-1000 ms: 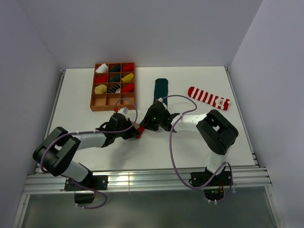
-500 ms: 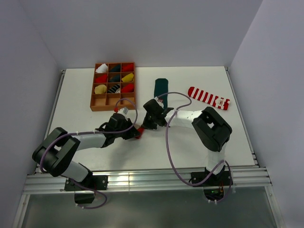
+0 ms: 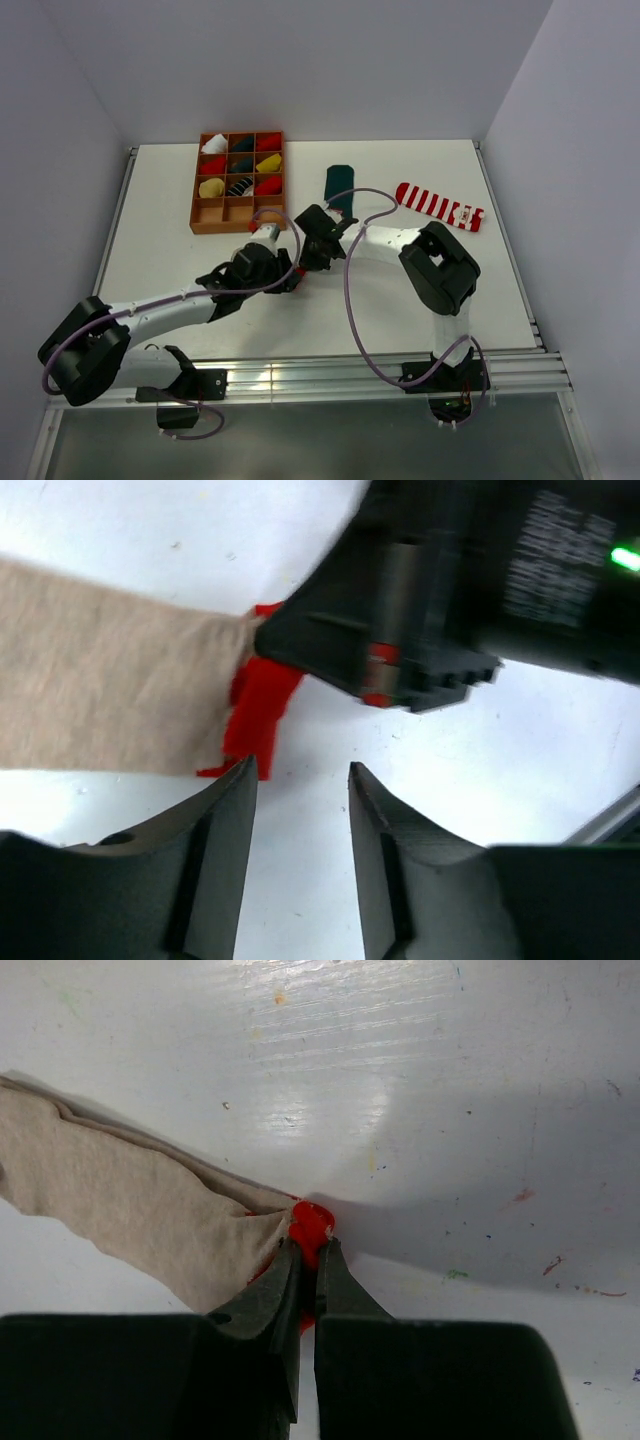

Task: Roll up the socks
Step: Roll the sock at the center of the board.

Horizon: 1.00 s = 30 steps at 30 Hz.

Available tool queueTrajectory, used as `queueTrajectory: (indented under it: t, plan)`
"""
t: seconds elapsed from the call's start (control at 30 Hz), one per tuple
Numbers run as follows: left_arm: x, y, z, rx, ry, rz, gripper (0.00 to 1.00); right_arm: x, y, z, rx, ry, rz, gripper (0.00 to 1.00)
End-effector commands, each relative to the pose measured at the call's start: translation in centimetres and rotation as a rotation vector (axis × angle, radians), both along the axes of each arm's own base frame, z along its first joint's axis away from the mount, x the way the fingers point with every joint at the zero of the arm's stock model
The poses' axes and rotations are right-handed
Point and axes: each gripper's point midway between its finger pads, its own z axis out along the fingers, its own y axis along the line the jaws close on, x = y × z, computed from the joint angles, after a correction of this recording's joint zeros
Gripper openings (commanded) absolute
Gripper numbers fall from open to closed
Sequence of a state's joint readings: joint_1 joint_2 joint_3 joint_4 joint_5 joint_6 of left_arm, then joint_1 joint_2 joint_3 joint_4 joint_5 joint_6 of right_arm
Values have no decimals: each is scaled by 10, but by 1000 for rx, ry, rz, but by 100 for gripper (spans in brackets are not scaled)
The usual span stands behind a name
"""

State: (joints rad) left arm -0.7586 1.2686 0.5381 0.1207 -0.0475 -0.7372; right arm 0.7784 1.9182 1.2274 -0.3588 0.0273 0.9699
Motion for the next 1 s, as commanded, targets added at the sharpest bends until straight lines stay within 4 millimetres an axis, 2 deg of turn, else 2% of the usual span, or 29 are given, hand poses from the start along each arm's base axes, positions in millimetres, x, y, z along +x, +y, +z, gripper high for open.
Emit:
queueTrajectory:
  t: [0.0,0.13,0.3,0.6,0.97]
  plan:
    - [8,-8,20,119,-166,-34,48,1,-9,-8,-66,10,3,0]
    - [14,-14,20,198,-240,-39,57,0,-6,-7,-58,13,14,0]
    - [23,-15,19,268,-294,-37,61,0,-5,-6,-54,12,26,0]
    - [20,-26,-7,313,-273,-97,57,0,-2,-6,-45,19,35,0]
    - [8,-37,-17,403,-290,-134,53,-1,2,-9,-32,33,41,0]
